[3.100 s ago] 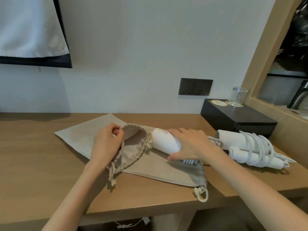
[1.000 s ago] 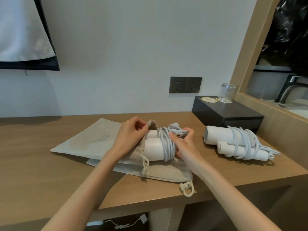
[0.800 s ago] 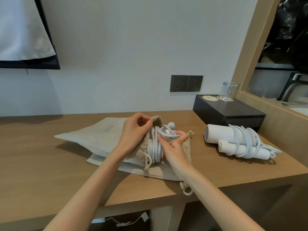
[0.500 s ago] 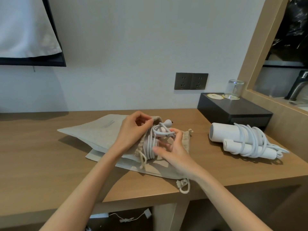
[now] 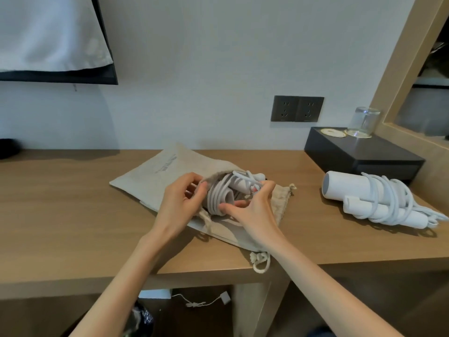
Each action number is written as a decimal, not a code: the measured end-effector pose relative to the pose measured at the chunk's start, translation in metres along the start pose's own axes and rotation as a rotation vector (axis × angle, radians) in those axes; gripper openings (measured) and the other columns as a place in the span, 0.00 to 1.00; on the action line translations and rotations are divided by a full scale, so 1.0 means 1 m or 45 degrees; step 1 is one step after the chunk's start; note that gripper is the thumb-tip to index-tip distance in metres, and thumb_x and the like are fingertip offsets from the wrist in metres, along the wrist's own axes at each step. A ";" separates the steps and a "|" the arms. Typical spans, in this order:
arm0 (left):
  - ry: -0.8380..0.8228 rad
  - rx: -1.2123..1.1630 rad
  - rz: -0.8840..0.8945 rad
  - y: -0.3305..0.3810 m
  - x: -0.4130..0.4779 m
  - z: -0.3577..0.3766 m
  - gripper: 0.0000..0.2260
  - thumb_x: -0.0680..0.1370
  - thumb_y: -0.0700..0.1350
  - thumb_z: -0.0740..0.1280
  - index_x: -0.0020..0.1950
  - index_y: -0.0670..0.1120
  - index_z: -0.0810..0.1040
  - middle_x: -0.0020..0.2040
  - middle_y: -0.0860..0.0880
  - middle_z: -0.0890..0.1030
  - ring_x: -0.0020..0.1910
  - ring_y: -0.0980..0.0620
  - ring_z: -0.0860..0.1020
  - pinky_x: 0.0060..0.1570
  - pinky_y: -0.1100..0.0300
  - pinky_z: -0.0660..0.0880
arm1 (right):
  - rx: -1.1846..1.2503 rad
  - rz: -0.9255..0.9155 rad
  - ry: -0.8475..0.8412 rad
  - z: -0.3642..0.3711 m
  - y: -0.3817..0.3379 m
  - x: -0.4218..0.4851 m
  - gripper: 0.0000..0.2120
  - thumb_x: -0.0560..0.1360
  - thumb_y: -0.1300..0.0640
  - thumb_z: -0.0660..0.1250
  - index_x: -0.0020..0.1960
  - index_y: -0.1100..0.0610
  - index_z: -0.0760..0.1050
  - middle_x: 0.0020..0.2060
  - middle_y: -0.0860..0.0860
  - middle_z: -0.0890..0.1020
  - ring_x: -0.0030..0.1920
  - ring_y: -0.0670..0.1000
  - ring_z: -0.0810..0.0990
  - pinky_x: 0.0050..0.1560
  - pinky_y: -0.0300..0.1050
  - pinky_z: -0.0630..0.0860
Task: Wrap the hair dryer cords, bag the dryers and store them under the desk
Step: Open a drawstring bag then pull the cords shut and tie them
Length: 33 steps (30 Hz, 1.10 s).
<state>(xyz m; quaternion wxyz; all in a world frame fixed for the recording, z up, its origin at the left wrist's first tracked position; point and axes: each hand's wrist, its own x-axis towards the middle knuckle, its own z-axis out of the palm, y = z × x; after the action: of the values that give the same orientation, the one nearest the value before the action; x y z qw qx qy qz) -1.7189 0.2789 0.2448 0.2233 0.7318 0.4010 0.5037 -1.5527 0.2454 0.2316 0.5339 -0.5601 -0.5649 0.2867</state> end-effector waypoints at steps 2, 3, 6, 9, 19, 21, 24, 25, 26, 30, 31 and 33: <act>-0.006 -0.026 0.017 0.002 0.000 0.000 0.06 0.79 0.44 0.64 0.43 0.46 0.77 0.36 0.52 0.78 0.33 0.55 0.76 0.33 0.63 0.72 | -0.033 0.016 0.070 0.011 -0.003 0.001 0.32 0.66 0.53 0.78 0.50 0.47 0.53 0.57 0.53 0.67 0.42 0.46 0.83 0.43 0.44 0.81; -0.015 -0.029 0.033 0.004 0.001 0.000 0.06 0.79 0.44 0.64 0.43 0.46 0.78 0.36 0.52 0.79 0.34 0.55 0.76 0.33 0.64 0.71 | -0.035 0.027 0.108 0.017 -0.004 0.001 0.31 0.66 0.52 0.77 0.49 0.47 0.53 0.57 0.53 0.66 0.42 0.47 0.82 0.44 0.47 0.81; -0.017 -0.026 0.034 0.004 0.006 0.000 0.06 0.79 0.44 0.64 0.44 0.45 0.77 0.38 0.51 0.79 0.35 0.55 0.76 0.35 0.65 0.71 | 0.019 0.037 0.146 0.032 -0.009 0.003 0.29 0.68 0.52 0.76 0.49 0.47 0.53 0.56 0.53 0.65 0.44 0.47 0.81 0.46 0.47 0.81; 0.013 0.090 -0.018 -0.003 0.008 -0.008 0.02 0.79 0.44 0.65 0.47 0.48 0.76 0.43 0.52 0.77 0.40 0.58 0.74 0.40 0.68 0.70 | -0.088 0.005 -0.108 0.024 -0.011 0.005 0.25 0.72 0.57 0.73 0.54 0.50 0.56 0.57 0.51 0.64 0.44 0.44 0.79 0.42 0.33 0.77; 0.209 0.640 -0.156 -0.015 -0.032 -0.019 0.19 0.71 0.48 0.72 0.55 0.45 0.68 0.47 0.51 0.69 0.46 0.53 0.68 0.37 0.61 0.64 | -0.610 -0.240 -0.138 -0.049 0.003 0.051 0.19 0.76 0.62 0.63 0.64 0.49 0.68 0.61 0.46 0.73 0.63 0.47 0.69 0.62 0.44 0.68; 0.214 0.697 -0.235 -0.016 -0.039 -0.018 0.19 0.73 0.53 0.69 0.54 0.48 0.64 0.44 0.52 0.72 0.42 0.54 0.71 0.31 0.62 0.63 | -0.576 -0.189 -0.430 -0.047 0.006 0.057 0.25 0.76 0.59 0.64 0.70 0.44 0.64 0.68 0.45 0.68 0.68 0.46 0.63 0.66 0.45 0.62; 0.185 0.776 -0.256 -0.014 -0.042 -0.016 0.14 0.77 0.55 0.64 0.53 0.50 0.62 0.37 0.53 0.74 0.33 0.56 0.72 0.26 0.64 0.62 | -0.287 -0.038 -0.633 -0.035 0.007 0.052 0.25 0.80 0.59 0.59 0.72 0.41 0.59 0.70 0.46 0.68 0.57 0.42 0.76 0.56 0.35 0.70; 0.176 0.752 -0.252 -0.013 -0.041 -0.015 0.12 0.78 0.54 0.63 0.53 0.50 0.62 0.37 0.54 0.74 0.32 0.58 0.72 0.27 0.64 0.62 | -0.260 -0.051 -0.599 -0.031 0.010 0.049 0.25 0.81 0.58 0.58 0.73 0.41 0.57 0.70 0.46 0.68 0.54 0.42 0.79 0.54 0.35 0.73; 0.169 0.692 -0.250 -0.012 -0.040 -0.014 0.10 0.78 0.52 0.62 0.52 0.51 0.64 0.37 0.55 0.73 0.32 0.60 0.71 0.27 0.64 0.62 | -0.297 -0.091 -0.553 -0.026 0.013 0.045 0.25 0.81 0.57 0.57 0.74 0.40 0.55 0.69 0.47 0.69 0.54 0.44 0.80 0.55 0.37 0.74; 0.233 0.429 -0.259 -0.011 -0.034 -0.016 0.06 0.78 0.44 0.64 0.51 0.49 0.66 0.37 0.57 0.73 0.34 0.60 0.73 0.32 0.64 0.65 | -0.373 -0.265 -0.399 -0.008 0.018 0.020 0.24 0.79 0.46 0.59 0.74 0.41 0.59 0.56 0.46 0.75 0.48 0.44 0.78 0.51 0.42 0.75; 0.256 0.391 -0.267 -0.012 -0.034 -0.020 0.06 0.78 0.42 0.64 0.51 0.49 0.67 0.37 0.57 0.74 0.35 0.60 0.74 0.33 0.63 0.66 | -0.413 -0.303 -0.316 -0.005 0.016 0.014 0.23 0.78 0.45 0.61 0.72 0.44 0.64 0.51 0.44 0.77 0.43 0.42 0.76 0.44 0.39 0.74; 0.263 0.335 -0.274 -0.013 -0.035 -0.027 0.06 0.78 0.40 0.63 0.52 0.48 0.68 0.40 0.57 0.75 0.38 0.60 0.75 0.36 0.60 0.69 | -0.508 -0.360 -0.139 0.002 0.011 0.005 0.19 0.74 0.44 0.67 0.63 0.48 0.74 0.45 0.42 0.80 0.39 0.42 0.77 0.38 0.40 0.73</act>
<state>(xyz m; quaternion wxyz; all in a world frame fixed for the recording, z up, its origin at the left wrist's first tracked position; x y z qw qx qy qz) -1.7540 0.2564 0.2264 0.1359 0.6520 0.5599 0.4928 -1.5496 0.2528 0.2226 0.4163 -0.5536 -0.7109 0.1218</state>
